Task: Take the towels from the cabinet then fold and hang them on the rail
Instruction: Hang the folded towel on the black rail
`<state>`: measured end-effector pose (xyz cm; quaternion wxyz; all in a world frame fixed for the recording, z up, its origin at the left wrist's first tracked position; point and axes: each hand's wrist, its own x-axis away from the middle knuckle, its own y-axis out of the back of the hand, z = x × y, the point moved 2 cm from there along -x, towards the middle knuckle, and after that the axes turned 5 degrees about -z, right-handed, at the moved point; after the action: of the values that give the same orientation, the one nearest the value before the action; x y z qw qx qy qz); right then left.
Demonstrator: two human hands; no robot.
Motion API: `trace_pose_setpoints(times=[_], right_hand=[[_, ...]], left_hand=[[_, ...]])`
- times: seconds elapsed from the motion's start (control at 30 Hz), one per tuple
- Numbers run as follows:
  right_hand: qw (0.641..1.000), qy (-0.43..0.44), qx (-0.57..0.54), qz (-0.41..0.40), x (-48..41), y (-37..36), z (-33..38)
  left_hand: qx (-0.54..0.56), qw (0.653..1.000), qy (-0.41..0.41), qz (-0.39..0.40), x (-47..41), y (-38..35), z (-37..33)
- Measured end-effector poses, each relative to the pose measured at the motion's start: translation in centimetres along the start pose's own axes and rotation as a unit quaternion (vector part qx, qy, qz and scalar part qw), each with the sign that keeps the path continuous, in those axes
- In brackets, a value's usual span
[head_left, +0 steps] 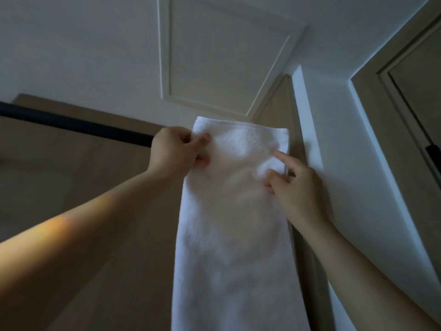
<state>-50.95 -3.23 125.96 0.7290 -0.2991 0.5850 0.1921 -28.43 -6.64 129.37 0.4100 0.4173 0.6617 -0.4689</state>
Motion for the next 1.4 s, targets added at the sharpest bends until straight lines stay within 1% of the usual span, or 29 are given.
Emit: trace_pose_setpoints(times=[0.1, 0.23, 0.3, 0.4, 0.57, 0.67, 0.73, 0.8, 0.87, 0.93, 0.97, 1.03, 1.13, 1.27, 1.33, 1.37, 1.4], right_hand=[[1.0, 0.013, -0.015, 0.008, -1.1, -1.1, 0.4], [0.999, 0.038, 0.019, 0.012, -1.9, -2.3, 0.9], [0.998, 0.035, 0.041, 0.014, -2.2, -2.7, 0.8], [0.999, 0.03, 0.036, 0.017, -2.8, -3.2, 0.6], [0.997, 0.066, 0.042, 0.009, -4.5, -4.0, -0.3], [0.997, 0.061, 0.042, 0.009, -5.3, -4.0, -0.8], [0.997, 0.071, 0.033, 0.018, -5.4, -3.9, -0.9], [0.994, 0.091, 0.021, 0.047, -5.1, -4.0, -1.1], [0.987, 0.129, 0.061, 0.068, -4.8, -4.1, -1.3], [0.97, 0.183, 0.137, 0.079, -4.7, -4.4, -1.2], [0.961, 0.197, 0.175, 0.086, -4.7, -4.6, -1.2], [0.946, 0.197, 0.238, 0.094, -4.8, -5.0, -1.2], [0.937, 0.188, 0.279, 0.098, -5.0, -5.4, -1.4], [0.93, 0.194, 0.299, 0.093, -5.1, -5.6, -1.8], [0.93, 0.192, 0.3, 0.093, -5.2, -5.7, -1.8], [0.931, 0.191, 0.297, 0.094, -5.2, -5.7, -1.8], [0.932, 0.19, 0.293, 0.096, -5.2, -5.7, -1.8]], left_hand=[[-0.01, 1.0, -0.002, -0.005, -1.3, 0.4, -0.3], [-0.035, 0.999, -0.012, -0.017, -2.5, 0.4, -0.1], [-0.042, 0.999, -0.021, -0.018, -2.9, 0.0, 0.0], [-0.075, 0.996, -0.043, -0.022, -3.5, -0.7, -0.3], [-0.123, 0.991, -0.057, 0.003, -5.1, -2.5, -1.0], [-0.163, 0.985, -0.059, 0.002, -6.1, -3.3, -0.6], [-0.2, 0.977, -0.069, 0.008, -6.4, -3.6, -0.2], [-0.223, 0.971, -0.083, 0.03, -6.6, -3.9, 0.0], [-0.234, 0.965, -0.1, 0.059, -6.6, -4.2, 0.3], [-0.245, 0.959, -0.119, 0.084, -6.1, -4.2, 0.7], [-0.253, 0.954, -0.134, 0.093, -5.8, -4.2, 0.8], [-0.276, 0.941, -0.169, 0.101, -5.0, -4.1, 1.1], [-0.292, 0.926, -0.218, 0.094, -2.9, -3.6, 1.5], [-0.257, 0.929, -0.264, 0.042, 0.9, -2.4, 2.4], [-0.247, 0.935, -0.253, 0.027, 2.5, -1.7, 3.3], [-0.232, 0.946, -0.225, 0.025, 3.0, -1.4, 3.8], [-0.215, 0.96, -0.18, 0.028, 3.4, -1.0, 4.4]])
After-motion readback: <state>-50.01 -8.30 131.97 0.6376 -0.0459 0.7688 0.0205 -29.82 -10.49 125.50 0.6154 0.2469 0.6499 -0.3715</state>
